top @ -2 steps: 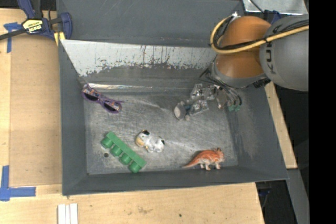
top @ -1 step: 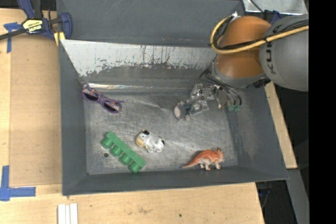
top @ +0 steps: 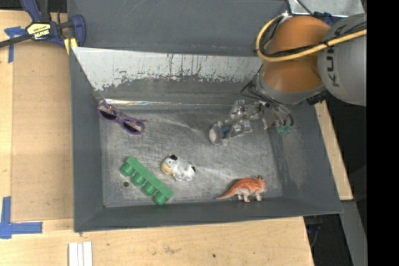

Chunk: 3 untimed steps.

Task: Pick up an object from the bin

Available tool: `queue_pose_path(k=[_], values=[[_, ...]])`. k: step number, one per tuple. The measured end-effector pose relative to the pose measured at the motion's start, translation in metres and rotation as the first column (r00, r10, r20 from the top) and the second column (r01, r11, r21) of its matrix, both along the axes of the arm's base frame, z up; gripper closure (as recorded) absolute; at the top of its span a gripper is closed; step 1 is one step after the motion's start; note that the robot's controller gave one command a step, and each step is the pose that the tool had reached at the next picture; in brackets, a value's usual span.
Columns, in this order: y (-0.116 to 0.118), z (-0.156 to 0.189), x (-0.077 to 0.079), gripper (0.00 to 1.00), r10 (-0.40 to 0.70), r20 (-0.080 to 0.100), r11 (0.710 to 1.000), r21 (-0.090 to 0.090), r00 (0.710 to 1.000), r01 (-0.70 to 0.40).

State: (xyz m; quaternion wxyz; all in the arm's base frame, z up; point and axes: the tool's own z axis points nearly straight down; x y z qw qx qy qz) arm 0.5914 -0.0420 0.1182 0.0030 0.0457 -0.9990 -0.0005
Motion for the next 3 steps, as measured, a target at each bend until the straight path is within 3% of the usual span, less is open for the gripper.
queue_pose_path(k=[1, 2, 3], values=[[-0.021, 0.038, 0.008, 1.0, 0.024, 0.01, 1.0, -0.001, 1.0, -0.024], [-0.014, 0.053, 0.006, 1.0, 0.001, 0.013, 1.0, -0.003, 1.0, -0.001], [-0.022, 0.092, -0.006, 1.0, 0.005, 0.007, 1.0, 0.001, 1.0, -0.005]])
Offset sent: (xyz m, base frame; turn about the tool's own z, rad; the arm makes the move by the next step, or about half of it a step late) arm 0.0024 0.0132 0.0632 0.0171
